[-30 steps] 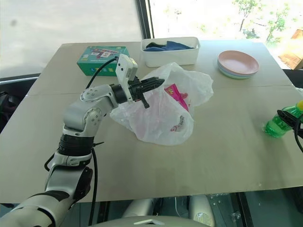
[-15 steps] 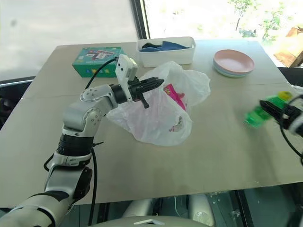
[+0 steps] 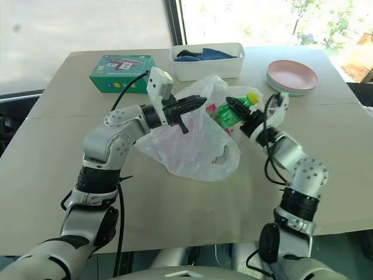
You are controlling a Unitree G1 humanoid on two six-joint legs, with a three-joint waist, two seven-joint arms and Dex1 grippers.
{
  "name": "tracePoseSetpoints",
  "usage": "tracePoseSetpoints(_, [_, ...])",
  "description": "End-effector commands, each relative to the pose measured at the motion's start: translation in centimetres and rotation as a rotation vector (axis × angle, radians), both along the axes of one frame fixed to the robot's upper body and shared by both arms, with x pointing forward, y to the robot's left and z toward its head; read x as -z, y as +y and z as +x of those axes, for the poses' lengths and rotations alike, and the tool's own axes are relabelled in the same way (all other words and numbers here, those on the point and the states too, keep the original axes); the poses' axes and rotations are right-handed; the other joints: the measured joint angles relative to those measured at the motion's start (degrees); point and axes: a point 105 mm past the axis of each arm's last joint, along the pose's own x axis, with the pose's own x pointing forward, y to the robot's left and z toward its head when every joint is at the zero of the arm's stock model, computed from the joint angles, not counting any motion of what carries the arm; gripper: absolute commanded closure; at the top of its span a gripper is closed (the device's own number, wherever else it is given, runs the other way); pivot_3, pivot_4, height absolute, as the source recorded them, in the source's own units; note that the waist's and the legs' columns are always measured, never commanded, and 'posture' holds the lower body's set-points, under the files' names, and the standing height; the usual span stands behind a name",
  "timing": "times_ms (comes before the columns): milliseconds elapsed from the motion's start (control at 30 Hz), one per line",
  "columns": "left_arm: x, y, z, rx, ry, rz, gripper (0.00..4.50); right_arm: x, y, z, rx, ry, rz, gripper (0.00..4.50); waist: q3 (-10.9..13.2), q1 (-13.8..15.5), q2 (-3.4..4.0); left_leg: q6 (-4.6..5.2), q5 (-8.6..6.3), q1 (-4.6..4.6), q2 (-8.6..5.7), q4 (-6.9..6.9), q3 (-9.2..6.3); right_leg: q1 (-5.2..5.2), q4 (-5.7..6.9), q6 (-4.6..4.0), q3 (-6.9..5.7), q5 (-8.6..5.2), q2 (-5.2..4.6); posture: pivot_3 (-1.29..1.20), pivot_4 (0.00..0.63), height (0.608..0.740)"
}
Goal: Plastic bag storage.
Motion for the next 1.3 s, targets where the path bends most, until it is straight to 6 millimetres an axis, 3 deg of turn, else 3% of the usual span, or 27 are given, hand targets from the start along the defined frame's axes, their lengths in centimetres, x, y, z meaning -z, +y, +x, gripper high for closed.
tracePoseSetpoints(33, [-1.5, -0.7, -0.5, 0.012, -0.058, -0.032, 4.5, -1.4, 3.3, -0.8, -0.142, -0.047, 0.069, 1.36, 0.0, -0.5, 0.0, -0.01, 0.0, 0.0, 0.03, 0.0, 0.0, 0.0, 0.0, 0.0, -0.01, 0.0, 0.02, 0.0, 0.15, 0.74])
tracePoseSetpoints(167, [-1.7, -1.2, -0.7, 0.027, -0.055, -0.054, 4.5, -0.3, 5.1, 0.2, -0.19, 0.052, 0.077, 1.36, 0.0, -1.2, 0.01, -0.01, 0.01, 0.01, 0.04, 0.04, 0.01, 0.01, 0.0, 0.0, 0.0, 0.0, 0.02, 0.0, 0.15, 0.74])
tracePoseSetpoints(233, [-1.7, -1.4, -0.7, 0.035, -0.055, -0.052, 4.5, 1.3, 6.2, 1.4, -0.19, 0.156, 0.045, 0.34, 0.0, -1.4, 0.02, -0.01, 0.01, 0.01, 0.04, 0.08, 0.03, 0.03, -0.01, 0.0, 0.0, 0.0, 0.03, 0.0, 0.15, 0.74])
tracePoseSetpoints(267, [-1.7, -1.4, -0.6, 0.038, -0.055, -0.051, 4.5, 1.9, 6.6, 2.0, -0.18, 0.187, 0.009, 0.04, 0.0, -1.4, 0.03, -0.01, 0.01, 0.06, 0.04, 0.08, 0.06, 0.03, 0.0, 0.0, 0.02, 0.0, 0.04, 0.0, 0.15, 0.74])
tracePoseSetpoints(300, [-1.7, -1.5, -0.6, 0.04, -0.056, -0.048, 4.5, 2.3, 6.7, 2.8, -0.152, 0.199, -0.041, 0.04, 0.0, -1.4, 0.04, -0.02, 0.01, 0.12, 0.05, 0.06, 0.13, 0.04, 0.0, 0.0, 0.04, 0.0, 0.04, 0.0, 0.15, 0.74])
tracePoseSetpoints(400, [-1.8, -1.4, -0.7, 0.039, -0.059, -0.047, 4.5, 1.2, 6.1, 4.9, -0.057, 0.144, -0.069, 0.04, 0.0, -1.5, 0.04, -0.02, 0.02, 0.12, 0.06, 0.05, 0.13, 0.02, 0.02, 0.0, 0.06, 0.0, 0.04, 0.0, 0.15, 0.74])
tracePoseSetpoints(467, [-1.8, -1.3, -0.7, 0.033, -0.059, -0.051, 4.5, -0.1, 5.7, 5.3, -0.04, 0.071, -0.073, 0.04, 0.0, -1.4, 0.04, -0.02, 0.01, 0.11, 0.05, 0.05, 0.13, 0.01, 0.03, 0.0, 0.07, 0.0, 0.03, 0.0, 0.15, 0.74])
tracePoseSetpoints(600, [-1.4, -1.1, -0.8, 0.024, -0.051, -0.054, 4.5, -0.8, 3.7, 5.5, 0.017, 0.028, -0.055, 0.04, 0.0, -1.4, 0.04, -0.02, 0.01, 0.08, 0.01, 0.07, 0.01, 0.02, 0.04, 0.0, 0.02, 0.0, 0.0, 0.0, 0.15, 0.74])
tracePoseSetpoints(867, [-0.7, -0.9, -0.7, 0.012, -0.031, -0.048, 4.5, -0.5, 0.1, 3.8, 0.068, -0.156, -0.295, 0.04, 0.0, -1.4, 0.05, -0.02, 0.01, 0.06, 0.01, 0.07, -0.01, 0.02, 0.02, 0.0, 0.02, 0.0, -0.08, 0.0, 0.15, 0.74])
tracePoseSetpoints(933, [-0.6, -0.8, -0.7, 0.01, -0.03, -0.046, 4.5, -0.6, -0.3, 2.8, 0.035, -0.205, -0.342, 0.04, 0.0, -1.4, 0.06, -0.02, 0.01, 0.06, 0.03, 0.08, 0.03, 0.01, 0.01, 0.0, 0.06, 0.0, -0.1, 0.0, 0.15, 0.74])
tracePoseSetpoints(1133, [-0.4, -0.6, -0.5, 0.004, -0.023, -0.034, 4.5, 0.5, -2.0, -1.7, -0.193, -0.456, -0.707, 0.04, 0.0, -0.8, 0.04, -0.01, 0.01, 0.01, -0.05, 0.1, -0.02, 0.03, -0.04, 0.0, 0.0, 0.0, -0.05, 0.0, 0.15, 0.74])
tracePoseSetpoints(1300, [0.0, -0.7, -0.7, 0.012, -0.018, -0.023, 4.5, 0.2, -6.1, -2.2, -0.191, -0.55, -0.939, 0.04, -0.1, -0.6, 0.02, -0.01, 0.01, -0.01, -0.03, 0.15, 0.04, 0.04, -0.08, 0.0, 0.04, 0.0, -0.09, 0.0, 0.15, 0.74])
